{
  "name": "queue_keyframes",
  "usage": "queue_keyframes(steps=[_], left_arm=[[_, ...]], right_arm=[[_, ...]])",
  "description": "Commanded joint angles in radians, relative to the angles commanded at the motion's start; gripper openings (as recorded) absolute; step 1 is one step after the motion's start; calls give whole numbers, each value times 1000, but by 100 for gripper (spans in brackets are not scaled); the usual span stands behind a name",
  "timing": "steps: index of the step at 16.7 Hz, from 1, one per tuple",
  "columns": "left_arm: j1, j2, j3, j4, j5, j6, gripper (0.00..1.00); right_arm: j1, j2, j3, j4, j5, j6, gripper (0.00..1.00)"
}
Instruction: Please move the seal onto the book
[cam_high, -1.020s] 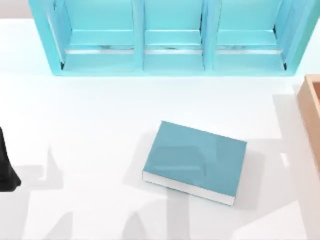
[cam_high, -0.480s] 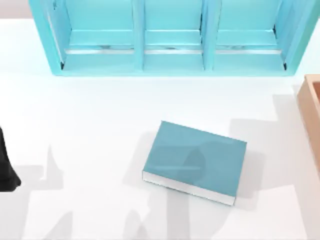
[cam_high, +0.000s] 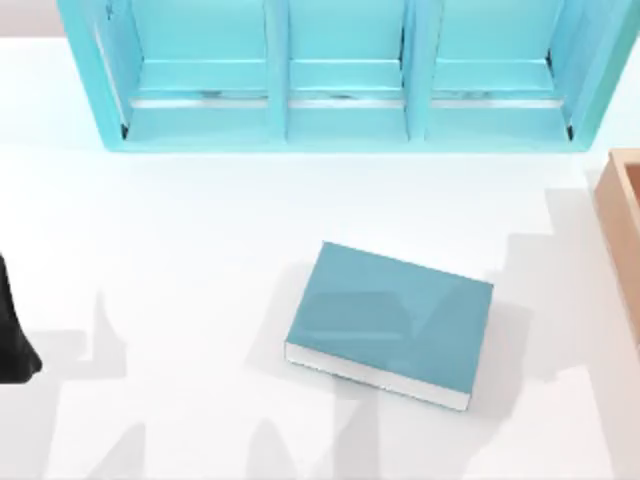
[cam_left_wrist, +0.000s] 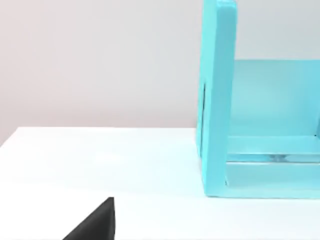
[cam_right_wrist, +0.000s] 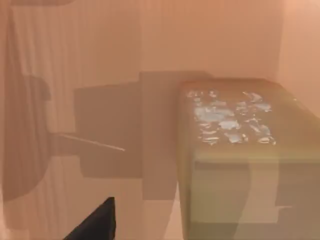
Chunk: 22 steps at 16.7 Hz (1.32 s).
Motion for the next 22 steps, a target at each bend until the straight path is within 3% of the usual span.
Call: queue_keyframes(steps=[5, 10, 22], left_arm=[[0, 0, 0, 0, 0, 0, 100], [0, 0, 0, 0, 0, 0, 100], [0, 0, 0, 0, 0, 0, 100]], right_arm=[[0, 52, -145, 198, 0, 0, 100], [0, 56, -155, 209, 0, 0, 100], [0, 56, -155, 209, 0, 0, 10]])
